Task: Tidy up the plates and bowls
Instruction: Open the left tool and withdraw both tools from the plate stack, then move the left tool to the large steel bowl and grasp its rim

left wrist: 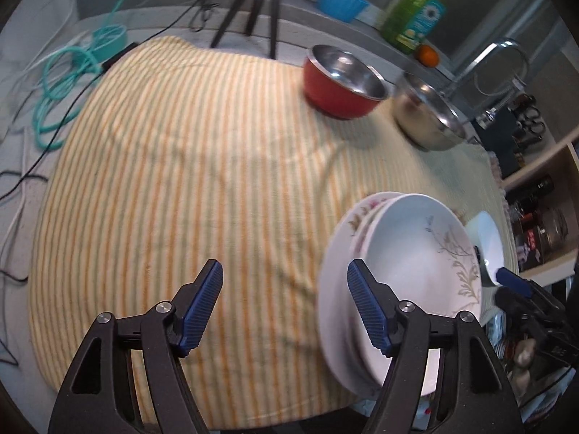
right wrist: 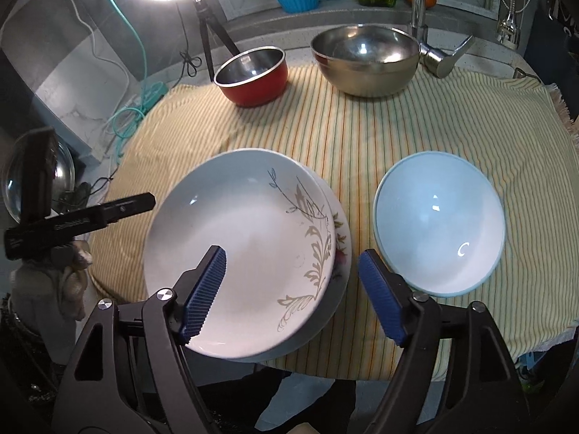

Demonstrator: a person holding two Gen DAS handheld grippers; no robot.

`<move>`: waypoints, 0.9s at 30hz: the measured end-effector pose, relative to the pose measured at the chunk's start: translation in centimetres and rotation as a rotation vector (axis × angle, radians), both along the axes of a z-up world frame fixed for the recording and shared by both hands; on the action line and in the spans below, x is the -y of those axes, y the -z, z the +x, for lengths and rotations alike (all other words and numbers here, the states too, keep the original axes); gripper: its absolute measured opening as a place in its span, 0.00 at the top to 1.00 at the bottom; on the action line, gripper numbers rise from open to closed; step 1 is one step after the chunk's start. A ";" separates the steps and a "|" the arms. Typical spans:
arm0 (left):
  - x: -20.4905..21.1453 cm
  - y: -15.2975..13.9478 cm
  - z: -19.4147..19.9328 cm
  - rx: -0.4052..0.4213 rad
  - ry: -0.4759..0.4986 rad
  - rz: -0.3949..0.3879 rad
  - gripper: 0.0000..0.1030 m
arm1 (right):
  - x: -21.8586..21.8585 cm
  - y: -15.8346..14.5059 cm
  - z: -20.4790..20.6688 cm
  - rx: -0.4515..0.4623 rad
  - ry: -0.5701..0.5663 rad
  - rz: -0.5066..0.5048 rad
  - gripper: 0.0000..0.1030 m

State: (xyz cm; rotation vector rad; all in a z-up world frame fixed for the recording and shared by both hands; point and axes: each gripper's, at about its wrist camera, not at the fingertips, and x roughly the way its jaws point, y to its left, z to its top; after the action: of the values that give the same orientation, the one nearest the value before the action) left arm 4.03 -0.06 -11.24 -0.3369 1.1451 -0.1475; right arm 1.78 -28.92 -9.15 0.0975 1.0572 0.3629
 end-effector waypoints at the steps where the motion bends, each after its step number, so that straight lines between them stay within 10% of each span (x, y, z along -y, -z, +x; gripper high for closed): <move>1: -0.5 0.2 -0.1 -0.008 -0.014 -0.008 0.31 | 0.3 -0.3 0.0 0.007 0.006 0.010 0.22; 27: 2.9 -5.7 4.1 0.148 -0.055 0.018 0.31 | 13.9 -5.2 7.3 0.109 0.150 0.084 0.16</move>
State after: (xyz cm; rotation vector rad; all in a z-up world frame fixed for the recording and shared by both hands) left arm 8.17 -3.00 -5.54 -0.3361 0.9894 -0.1120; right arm 9.12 -42.86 -3.90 0.2287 0.9213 0.2732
